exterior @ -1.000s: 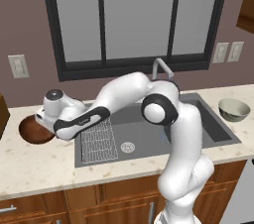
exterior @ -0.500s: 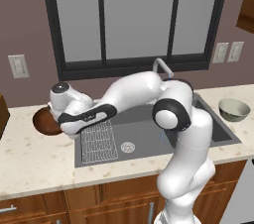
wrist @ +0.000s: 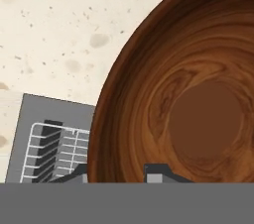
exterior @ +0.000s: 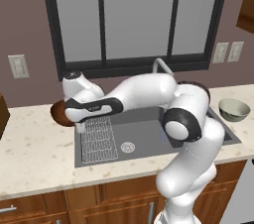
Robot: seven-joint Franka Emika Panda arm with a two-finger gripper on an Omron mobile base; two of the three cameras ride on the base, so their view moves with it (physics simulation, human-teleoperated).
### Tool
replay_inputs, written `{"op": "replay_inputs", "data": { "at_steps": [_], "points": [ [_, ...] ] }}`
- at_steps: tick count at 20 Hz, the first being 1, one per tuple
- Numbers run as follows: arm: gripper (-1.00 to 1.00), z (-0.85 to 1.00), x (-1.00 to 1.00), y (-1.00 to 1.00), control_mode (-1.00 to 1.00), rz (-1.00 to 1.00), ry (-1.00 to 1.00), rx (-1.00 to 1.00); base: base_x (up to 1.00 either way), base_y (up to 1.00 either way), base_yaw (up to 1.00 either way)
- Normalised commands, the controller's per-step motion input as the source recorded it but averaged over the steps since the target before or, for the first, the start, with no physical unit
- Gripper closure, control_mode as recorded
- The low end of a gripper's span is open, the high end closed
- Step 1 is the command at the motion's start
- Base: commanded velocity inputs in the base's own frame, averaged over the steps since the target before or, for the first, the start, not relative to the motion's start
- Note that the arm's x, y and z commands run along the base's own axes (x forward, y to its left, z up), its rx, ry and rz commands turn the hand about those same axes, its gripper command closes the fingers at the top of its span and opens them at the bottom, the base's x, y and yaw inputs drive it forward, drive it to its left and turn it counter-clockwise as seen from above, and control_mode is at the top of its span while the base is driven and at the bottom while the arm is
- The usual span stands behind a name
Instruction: Rinse each bowl for a few seconds and place them down in the sink or on the counter.
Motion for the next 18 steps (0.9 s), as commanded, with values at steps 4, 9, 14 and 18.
{"op": "replay_inputs", "data": {
  "at_steps": [4, 9, 14, 18],
  "points": [
    [1.00, 0.15, -0.18, -0.50, -1.00, -0.28, 0.09, 0.04, 0.00, 0.00, 0.00],
    [1.00, 0.15, -0.34, -0.46, -1.00, -0.25, 0.00, 0.00, 0.00, 0.00, 0.00],
    [1.00, 0.13, -0.41, -0.44, -1.00, -0.20, 0.00, -0.01, 0.00, 0.00, 0.00],
    [1.00, 0.16, -0.23, -0.47, -1.00, -0.15, 0.00, -0.01, 0.00, 0.00, 0.00]
  ]
}}
